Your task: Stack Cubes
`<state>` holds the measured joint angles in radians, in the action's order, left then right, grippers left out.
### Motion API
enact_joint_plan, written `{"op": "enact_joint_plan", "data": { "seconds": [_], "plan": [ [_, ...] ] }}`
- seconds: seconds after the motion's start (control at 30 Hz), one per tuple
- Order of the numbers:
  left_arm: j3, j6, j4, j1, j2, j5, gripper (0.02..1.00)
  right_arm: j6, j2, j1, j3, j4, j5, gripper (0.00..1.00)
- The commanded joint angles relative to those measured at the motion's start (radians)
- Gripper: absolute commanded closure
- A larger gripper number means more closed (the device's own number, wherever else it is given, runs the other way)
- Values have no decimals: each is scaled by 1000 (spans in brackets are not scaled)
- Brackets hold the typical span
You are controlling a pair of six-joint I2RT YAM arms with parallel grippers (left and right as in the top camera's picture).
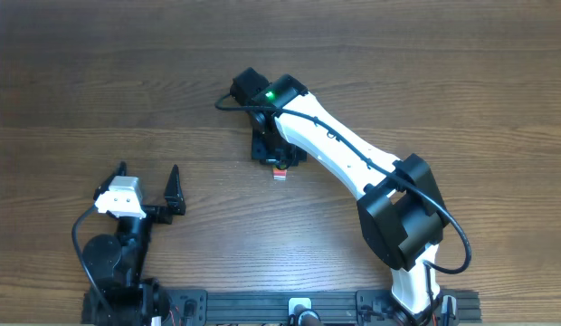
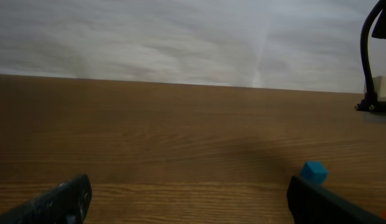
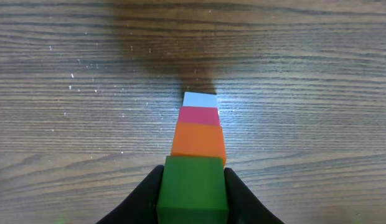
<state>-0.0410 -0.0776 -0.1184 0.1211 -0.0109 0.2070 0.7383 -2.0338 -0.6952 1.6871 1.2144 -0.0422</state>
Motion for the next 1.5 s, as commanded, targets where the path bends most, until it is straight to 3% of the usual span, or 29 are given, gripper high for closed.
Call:
{"op": "enact_joint_plan", "data": {
  "seconds": [0.03, 1.5],
  "plan": [
    [9, 14, 4, 5, 7, 10, 18, 17, -13, 7, 27, 1, 25, 709],
    [9, 14, 4, 6, 7, 10, 18, 70, -13, 11, 27, -13, 44, 724]
  ]
}}
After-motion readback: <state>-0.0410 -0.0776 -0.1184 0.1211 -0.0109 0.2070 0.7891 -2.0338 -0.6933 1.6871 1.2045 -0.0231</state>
